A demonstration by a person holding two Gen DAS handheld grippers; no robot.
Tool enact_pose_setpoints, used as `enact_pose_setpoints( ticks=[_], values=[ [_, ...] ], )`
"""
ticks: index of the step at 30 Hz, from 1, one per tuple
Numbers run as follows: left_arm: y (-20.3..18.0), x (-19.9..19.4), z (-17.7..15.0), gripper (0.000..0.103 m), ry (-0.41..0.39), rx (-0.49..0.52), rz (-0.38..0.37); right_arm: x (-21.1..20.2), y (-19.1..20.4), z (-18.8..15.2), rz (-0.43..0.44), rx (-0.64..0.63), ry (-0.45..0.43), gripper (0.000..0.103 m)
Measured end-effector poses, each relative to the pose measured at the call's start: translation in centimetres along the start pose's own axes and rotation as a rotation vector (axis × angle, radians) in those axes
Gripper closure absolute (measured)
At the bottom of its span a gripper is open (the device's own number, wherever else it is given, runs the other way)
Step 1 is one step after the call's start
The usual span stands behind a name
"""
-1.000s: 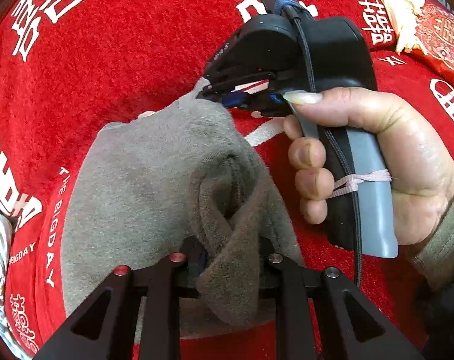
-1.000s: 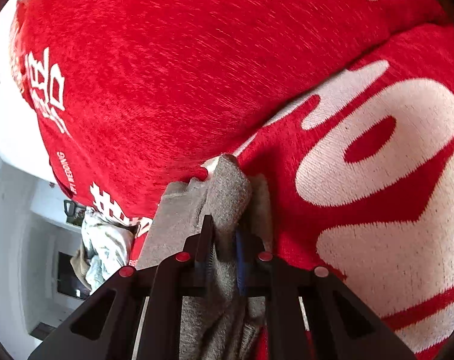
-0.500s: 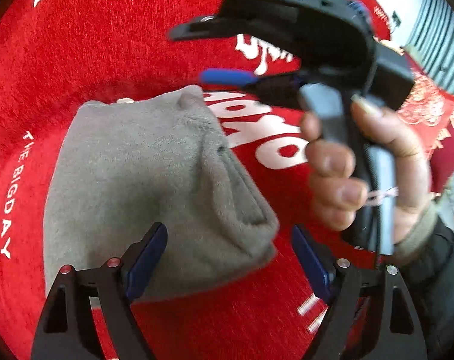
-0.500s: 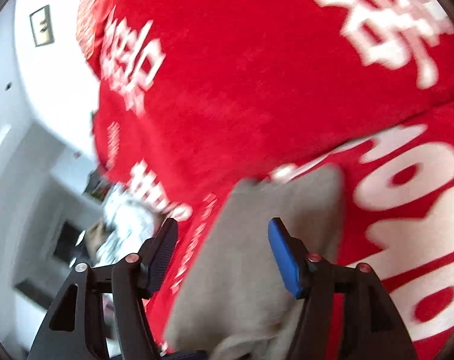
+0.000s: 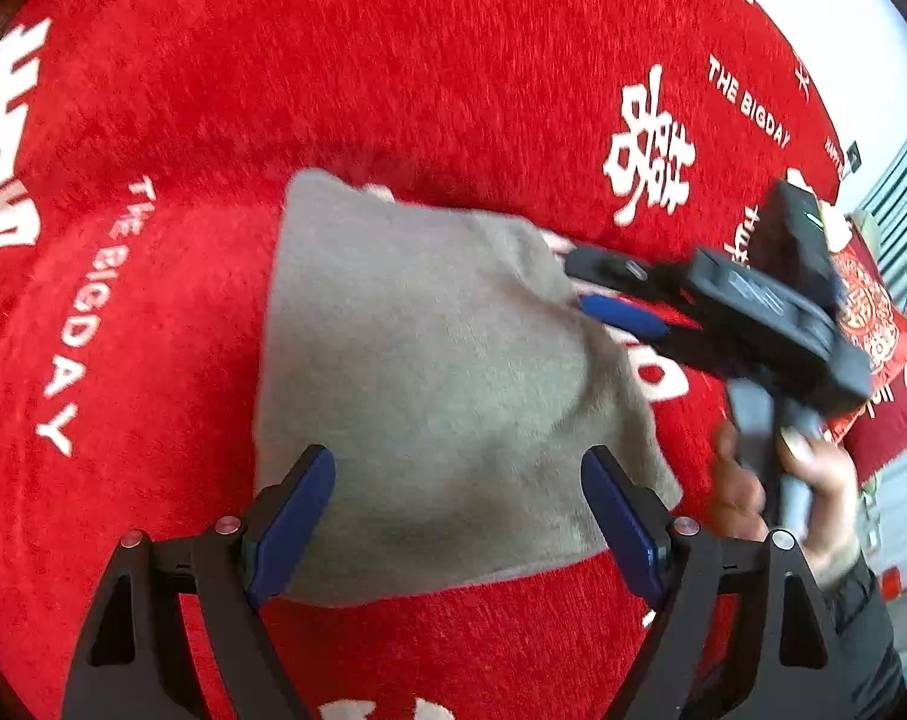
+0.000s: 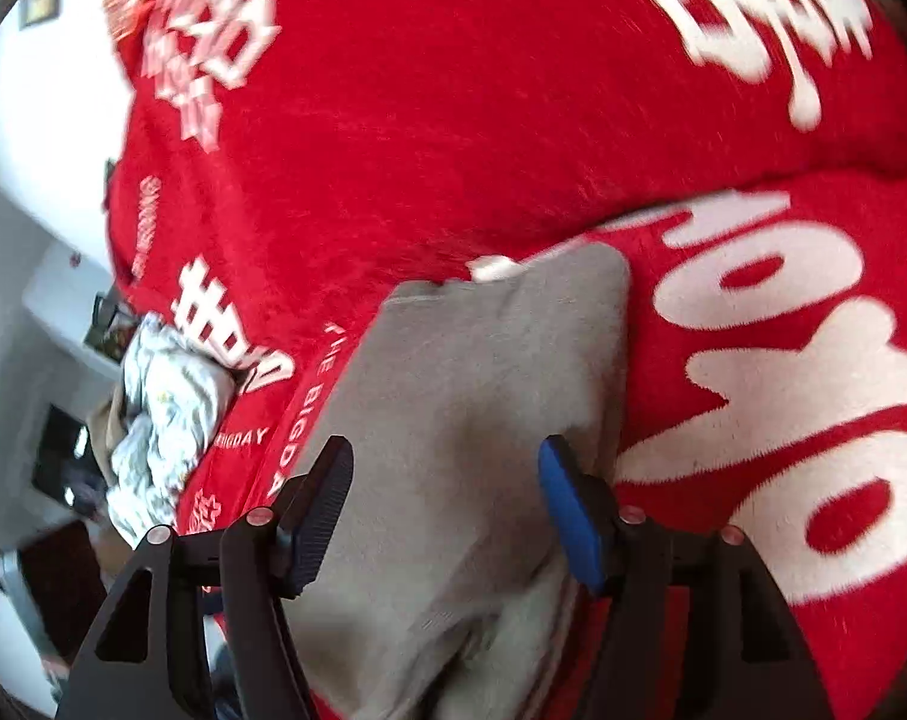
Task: Fold small clothes
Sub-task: 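Lower the held sweater onto the bedspread and open both grippers, then grasp the sweater's folded edge with the right gripper while the left gripper pinches beside it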
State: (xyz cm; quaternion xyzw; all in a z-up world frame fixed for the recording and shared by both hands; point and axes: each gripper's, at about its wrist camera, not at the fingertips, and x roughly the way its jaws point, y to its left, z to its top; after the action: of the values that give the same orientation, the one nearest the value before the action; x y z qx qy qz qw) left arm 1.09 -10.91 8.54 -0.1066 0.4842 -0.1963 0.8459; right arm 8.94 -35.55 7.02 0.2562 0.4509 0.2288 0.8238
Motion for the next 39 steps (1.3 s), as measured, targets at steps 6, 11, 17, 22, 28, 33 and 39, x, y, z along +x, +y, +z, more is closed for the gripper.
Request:
enact_pose_setpoints(
  ticks=[6,11,17,22,28,33,39],
  values=[
    [0.9,-1.2,0.7,0.018,-0.057,0.008,0.059,-2.9,3.6,-4.0,0.189,-0.049,0.002,0.023],
    [2.5,0.9,-0.3,0.018,0.005,-0.016,0.142,-1.6,0.5,-6.7,0.084,0.039,0.057,0.024],
    [4.4,2.8,-2.3,0.018,0.073,-0.027,0.163,-4.0,-1.2,-8.4,0.074,0.059,0.001,0.025],
    [4.9,1.6,-1.8,0.018,0.052,-0.009,0.156,-5.6,-2.1,-8.3,-0.194,0.032,-0.005,0.019],
    [5.5,1.2,2.0,0.018,0.050,-0.016,0.096,-7.6,-3.0,-6.0,-0.228,0.083,-0.074,0.018],
    [7.3,4.4,5.5,0.018,0.157,-0.107,0.010,-5.6,-3.7,-3.4,-0.231,0.135,-0.031,0.016],
    [8.8,8.7,6.8,0.018,0.276,-0.230,-0.086,-0.3,-4.0,-1.5,-0.153,0.193,0.044,0.016]
  ],
)
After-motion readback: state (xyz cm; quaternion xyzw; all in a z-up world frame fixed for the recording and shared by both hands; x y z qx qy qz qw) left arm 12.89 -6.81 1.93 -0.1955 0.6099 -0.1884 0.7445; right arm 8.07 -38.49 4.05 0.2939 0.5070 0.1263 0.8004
